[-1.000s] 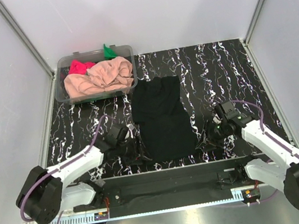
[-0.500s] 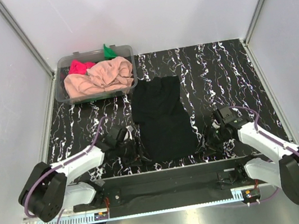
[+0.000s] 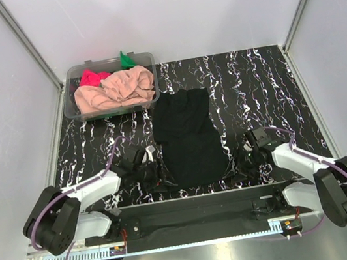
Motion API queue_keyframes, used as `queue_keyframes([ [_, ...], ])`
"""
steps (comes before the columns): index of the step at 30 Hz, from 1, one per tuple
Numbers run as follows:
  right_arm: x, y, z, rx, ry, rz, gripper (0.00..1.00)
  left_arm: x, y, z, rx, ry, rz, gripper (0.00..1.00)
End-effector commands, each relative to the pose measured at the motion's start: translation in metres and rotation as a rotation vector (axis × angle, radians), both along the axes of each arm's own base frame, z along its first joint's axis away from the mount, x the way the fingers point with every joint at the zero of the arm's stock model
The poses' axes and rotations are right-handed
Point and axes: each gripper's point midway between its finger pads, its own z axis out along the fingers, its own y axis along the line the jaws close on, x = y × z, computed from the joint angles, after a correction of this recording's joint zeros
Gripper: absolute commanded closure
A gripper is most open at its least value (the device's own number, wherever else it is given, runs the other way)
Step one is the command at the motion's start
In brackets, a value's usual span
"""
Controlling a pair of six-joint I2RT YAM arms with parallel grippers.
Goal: Fold and stack the t-shirts
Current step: Fold the tshirt
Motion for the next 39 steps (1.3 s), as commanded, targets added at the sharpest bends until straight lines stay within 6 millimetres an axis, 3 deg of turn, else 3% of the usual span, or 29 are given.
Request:
queue_keyframes([
  [1,0.013,0.005,0.0,0.019,-0.053,0.005,0.47,0.003,-0.008,0.005,-0.057,-0.009,-0.014,0.36],
  [17,0.031,0.017,-0.009,0.059,-0.06,0.01,0.48,0.0,-0.01,-0.009,-0.074,0.026,-0.005,0.36],
  [35,0.025,0.016,-0.02,0.06,-0.038,0.009,0.51,0.0,-0.015,-0.023,-0.082,0.046,-0.006,0.37],
  [39,0.028,0.018,-0.018,0.067,-0.037,0.003,0.51,-0.001,-0.017,-0.016,-0.091,0.047,-0.017,0.38],
])
